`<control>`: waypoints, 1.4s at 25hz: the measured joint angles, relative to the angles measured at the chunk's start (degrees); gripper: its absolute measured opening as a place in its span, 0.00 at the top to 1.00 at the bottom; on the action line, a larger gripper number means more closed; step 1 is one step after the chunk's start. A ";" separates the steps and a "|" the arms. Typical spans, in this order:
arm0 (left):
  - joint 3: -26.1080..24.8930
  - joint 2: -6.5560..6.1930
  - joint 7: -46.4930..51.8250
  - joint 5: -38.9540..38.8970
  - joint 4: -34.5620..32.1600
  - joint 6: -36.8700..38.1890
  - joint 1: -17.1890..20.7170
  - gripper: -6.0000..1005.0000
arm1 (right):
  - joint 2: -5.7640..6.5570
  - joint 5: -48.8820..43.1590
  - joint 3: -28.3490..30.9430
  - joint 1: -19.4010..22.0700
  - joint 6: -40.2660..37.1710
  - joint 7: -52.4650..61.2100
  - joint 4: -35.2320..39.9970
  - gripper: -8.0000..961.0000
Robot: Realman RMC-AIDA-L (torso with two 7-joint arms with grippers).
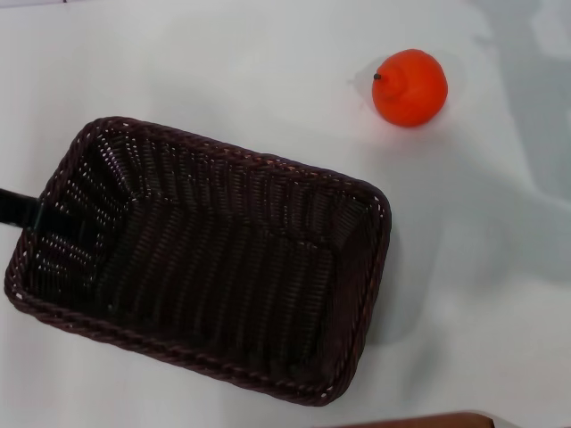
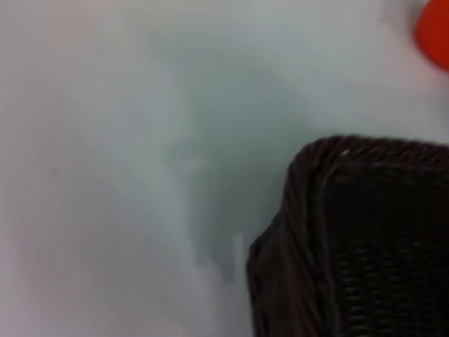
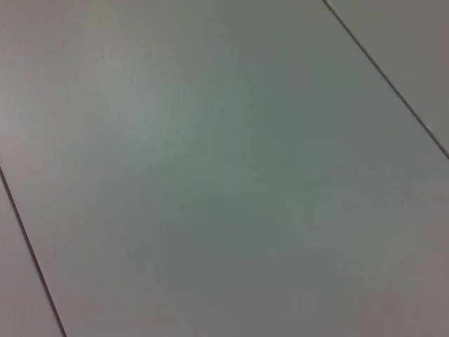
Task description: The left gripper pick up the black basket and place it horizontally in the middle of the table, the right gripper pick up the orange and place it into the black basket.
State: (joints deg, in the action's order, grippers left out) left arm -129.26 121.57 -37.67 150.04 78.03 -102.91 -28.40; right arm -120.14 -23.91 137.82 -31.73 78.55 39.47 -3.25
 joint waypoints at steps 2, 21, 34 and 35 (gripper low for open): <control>0.04 0.34 0.08 1.52 -0.15 0.04 -0.46 0.29 | 0.00 0.00 0.00 0.00 -0.01 0.00 0.00 0.02; -6.10 0.56 0.99 -0.75 0.28 -2.66 -1.22 0.87 | 0.00 0.00 -0.01 0.01 -0.83 0.00 0.22 0.02; -21.34 0.09 6.74 -8.76 -3.79 -1.19 -0.49 0.80 | 0.07 0.00 0.61 -0.16 -1.90 0.00 -0.20 0.02; -21.50 0.67 7.12 -8.79 -3.83 -0.43 -0.22 0.80 | 0.08 0.00 0.73 -0.16 -2.07 0.00 -0.25 0.02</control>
State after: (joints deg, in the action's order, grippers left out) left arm -150.76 122.23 -30.55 141.25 74.20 -103.34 -28.62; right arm -120.07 -23.91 138.55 -31.90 76.48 39.46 -3.50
